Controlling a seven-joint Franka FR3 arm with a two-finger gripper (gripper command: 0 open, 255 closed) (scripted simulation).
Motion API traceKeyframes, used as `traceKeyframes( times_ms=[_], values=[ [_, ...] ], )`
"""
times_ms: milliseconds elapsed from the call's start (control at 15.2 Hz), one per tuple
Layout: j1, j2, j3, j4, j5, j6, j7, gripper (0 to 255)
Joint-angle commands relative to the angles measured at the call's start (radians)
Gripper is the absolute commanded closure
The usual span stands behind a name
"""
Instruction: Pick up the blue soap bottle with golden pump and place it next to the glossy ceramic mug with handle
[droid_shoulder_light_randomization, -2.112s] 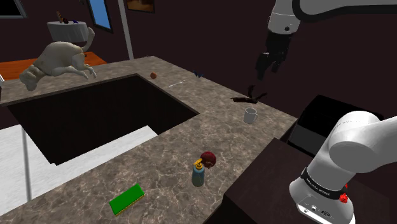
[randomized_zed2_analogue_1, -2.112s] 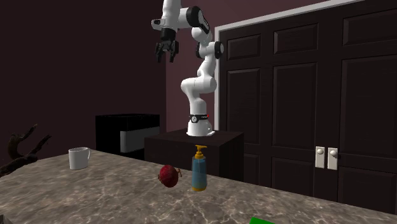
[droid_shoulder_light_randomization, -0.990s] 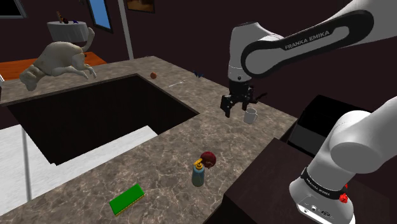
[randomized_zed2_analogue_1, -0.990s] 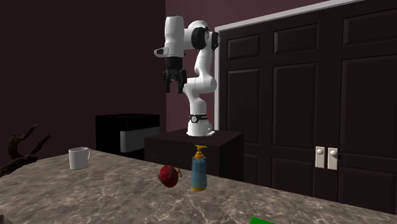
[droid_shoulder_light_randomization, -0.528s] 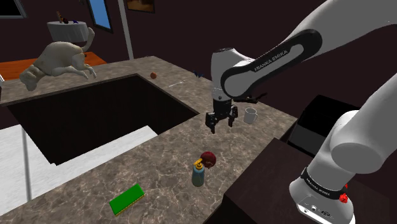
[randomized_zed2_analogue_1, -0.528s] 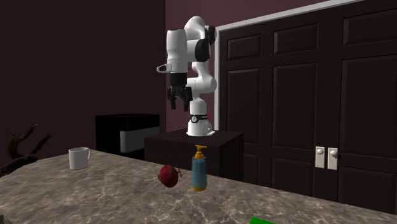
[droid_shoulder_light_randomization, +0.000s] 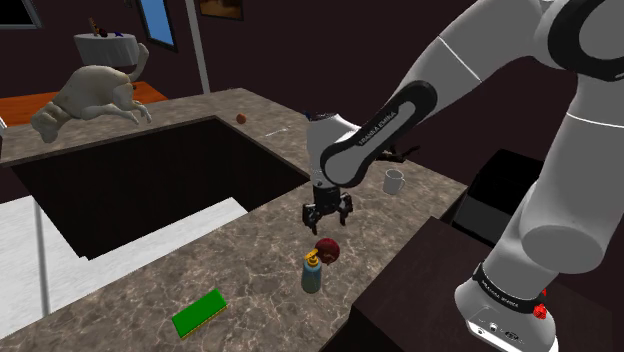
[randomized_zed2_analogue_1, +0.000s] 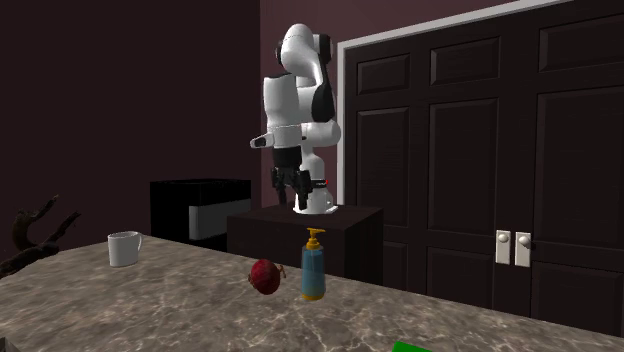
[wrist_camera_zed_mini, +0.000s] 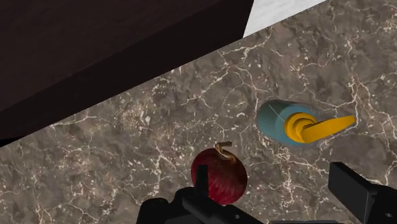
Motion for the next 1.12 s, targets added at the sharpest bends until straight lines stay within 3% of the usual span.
traceKeyframes(
  times_ms=[0,396,1056],
  values=[
    [0.013,0.086,0.003,0.043,-0.006,0.031,0.037,0],
    [0.059,0.323,-0.004,0.182,-0.014,0.098,0.119,0],
    [0.080,0.406,-0.019,0.177,-0.033,0.188,0.132,0]
  ],
)
